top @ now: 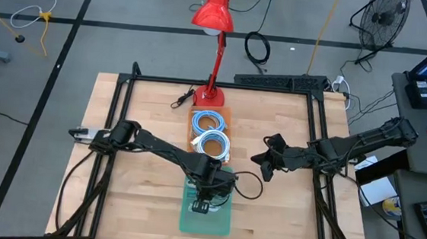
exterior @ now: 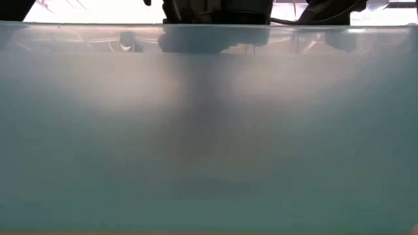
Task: Sort cables
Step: Put the blue charger cable into the blue bin, then adjust the blue bin
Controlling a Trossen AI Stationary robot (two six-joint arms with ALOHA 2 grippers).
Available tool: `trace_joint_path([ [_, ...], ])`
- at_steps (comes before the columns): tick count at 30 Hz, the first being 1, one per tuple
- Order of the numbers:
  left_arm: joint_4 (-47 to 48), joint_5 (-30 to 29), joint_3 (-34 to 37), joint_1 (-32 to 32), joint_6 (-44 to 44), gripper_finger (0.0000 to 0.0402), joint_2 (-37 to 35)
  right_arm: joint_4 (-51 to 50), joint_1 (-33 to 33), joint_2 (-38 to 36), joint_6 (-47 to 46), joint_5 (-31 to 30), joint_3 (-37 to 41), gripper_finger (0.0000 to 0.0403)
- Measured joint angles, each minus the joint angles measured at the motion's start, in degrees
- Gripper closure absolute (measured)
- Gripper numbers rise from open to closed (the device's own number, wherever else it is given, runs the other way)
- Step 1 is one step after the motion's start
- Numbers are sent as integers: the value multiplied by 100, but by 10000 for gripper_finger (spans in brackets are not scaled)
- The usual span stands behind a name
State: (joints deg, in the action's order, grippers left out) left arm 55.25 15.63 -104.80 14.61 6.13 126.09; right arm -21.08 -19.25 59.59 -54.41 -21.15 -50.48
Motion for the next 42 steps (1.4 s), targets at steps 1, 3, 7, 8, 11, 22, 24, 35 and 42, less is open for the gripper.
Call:
trace_joint_path([
  [1,-44,42,-1,0,20,388,26,2,0,2,4,2,0,403],
  [3,-103,84,3,0,31,388,65,-7,0,2,2,15,0,403],
  [7,-227,142,1,0,131,388,159,-11,0,2,2,20,0,403],
  [8,-213,139,1,0,128,388,176,-8,0,0,4,20,0,403],
  [11,-41,92,1,0,131,388,235,-12,0,2,-19,42,0,403],
  [22,456,-75,8,-48,88,311,274,-11,0,-17,-3,44,0,403],
  [24,462,-69,8,-38,61,301,274,-11,0,-17,0,45,0,403],
  [35,1032,-492,-496,-35,469,290,261,-13,0,-17,2,181,0,403],
  [42,1061,-281,-1274,-31,680,289,243,-11,0,-17,-20,196,0,403],
])
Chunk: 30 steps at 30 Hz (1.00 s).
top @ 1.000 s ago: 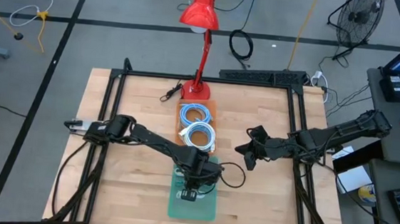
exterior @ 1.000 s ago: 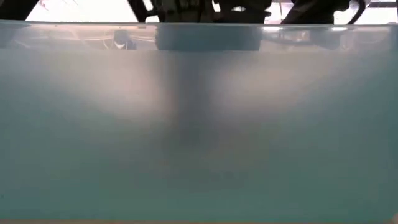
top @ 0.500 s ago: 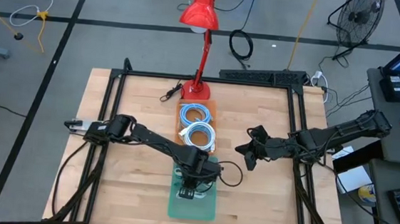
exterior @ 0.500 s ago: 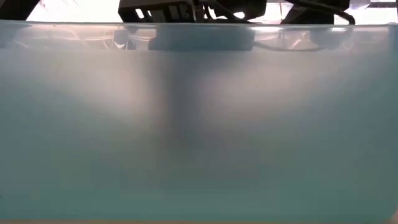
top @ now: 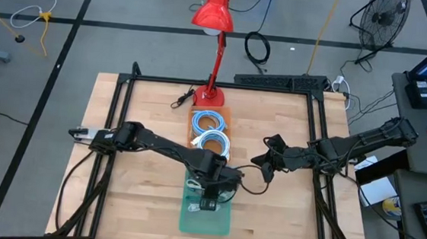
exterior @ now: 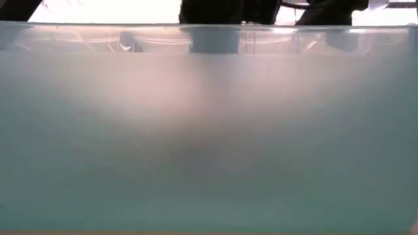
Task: Sort cables
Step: Adjust the blue bin
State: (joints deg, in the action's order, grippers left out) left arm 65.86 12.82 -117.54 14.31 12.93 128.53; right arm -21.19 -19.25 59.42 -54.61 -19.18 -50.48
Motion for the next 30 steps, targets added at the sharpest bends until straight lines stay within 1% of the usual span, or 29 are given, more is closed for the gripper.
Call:
trace_joint_path([
  [2,-274,429,-32,49,250,289,-11,0,0,2,-14,29,0,403],
  [4,-516,667,-30,188,474,298,-3,-2,0,-11,-20,132,0,403],
  [6,-700,780,-28,356,527,324,29,0,0,-20,-20,140,0,403],
  [8,-796,804,-28,513,539,369,83,-2,-2,-36,-20,142,0,403],
  [9,-810,825,-28,575,543,385,147,-2,-12,-45,-20,141,0,403],
  [10,-855,834,-28,635,589,391,217,1,-24,-53,-19,137,0,403],
  [14,-896,809,-19,758,636,399,464,-5,-35,-52,-1,138,0,403],
  [20,-898,750,-19,804,638,400,844,16,-35,-52,21,136,0,403],
  [26,-872,634,-19,780,615,400,1078,17,-37,-52,21,142,0,403],
  [30,-684,502,-19,733,554,401,1084,18,-37,-52,5,147,0,403],
])
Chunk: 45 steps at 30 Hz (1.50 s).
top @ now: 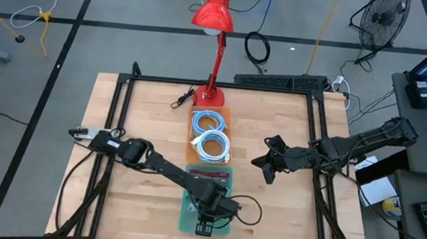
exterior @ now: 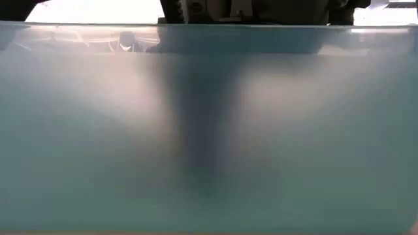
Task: Sort cables
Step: Adjust the blue bin
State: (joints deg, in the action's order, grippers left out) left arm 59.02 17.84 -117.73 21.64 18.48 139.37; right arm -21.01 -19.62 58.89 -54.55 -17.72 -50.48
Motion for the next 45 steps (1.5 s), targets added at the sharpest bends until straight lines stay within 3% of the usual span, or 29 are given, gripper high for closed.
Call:
trace_joint_path([
  [30,1518,-1059,9,-367,-622,401,-92,296,-7,0,84,9,0,403],
  [45,1263,-597,11,-331,-411,402,-657,303,-54,0,82,-4,0,403],
])
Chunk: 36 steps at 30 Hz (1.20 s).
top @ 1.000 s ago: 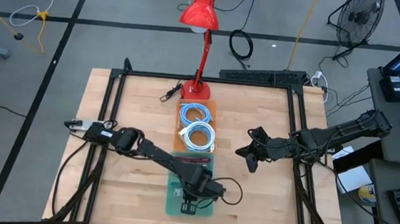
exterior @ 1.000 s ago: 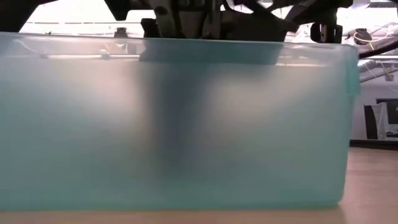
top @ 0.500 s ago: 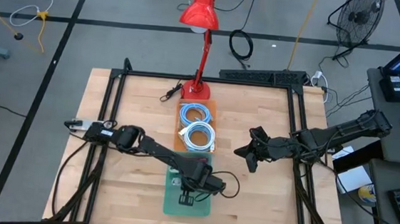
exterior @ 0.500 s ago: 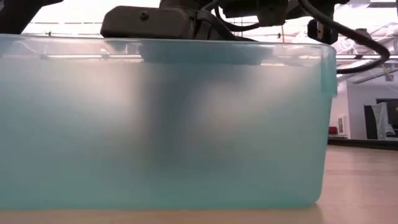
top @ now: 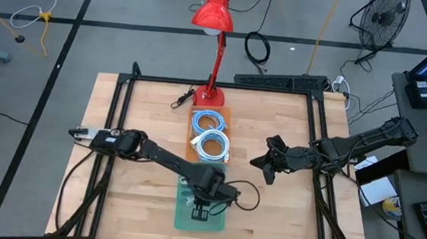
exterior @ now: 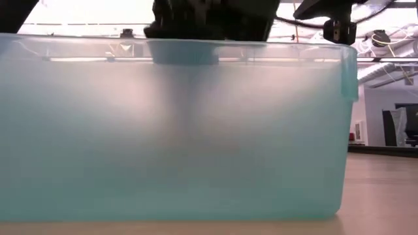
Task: Sort cables
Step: Adjust the blue bin
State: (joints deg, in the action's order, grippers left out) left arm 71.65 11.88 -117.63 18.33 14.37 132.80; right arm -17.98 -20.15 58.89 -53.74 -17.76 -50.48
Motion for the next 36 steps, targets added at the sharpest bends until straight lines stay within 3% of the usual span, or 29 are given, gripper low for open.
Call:
trace_joint_path([
  [7,-252,-520,-2,6,687,402,-627,7,-1,0,0,0,0,403],
  [14,-1095,-1873,-6,81,1603,402,-1737,28,-21,2,-2,-2,-2,403],
  [20,-1828,-2876,-8,220,1402,402,-2558,254,-21,-14,322,78,-2,403],
  [26,-1248,-3276,-12,243,1010,402,-3034,1090,87,-160,1449,726,-2,403],
  [30,-619,-3585,-11,152,846,402,-3255,1333,248,-420,1940,749,-2,403],
  [36,-408,-3593,-11,-82,390,402,-3566,1293,537,-928,2784,723,-2,403],
])
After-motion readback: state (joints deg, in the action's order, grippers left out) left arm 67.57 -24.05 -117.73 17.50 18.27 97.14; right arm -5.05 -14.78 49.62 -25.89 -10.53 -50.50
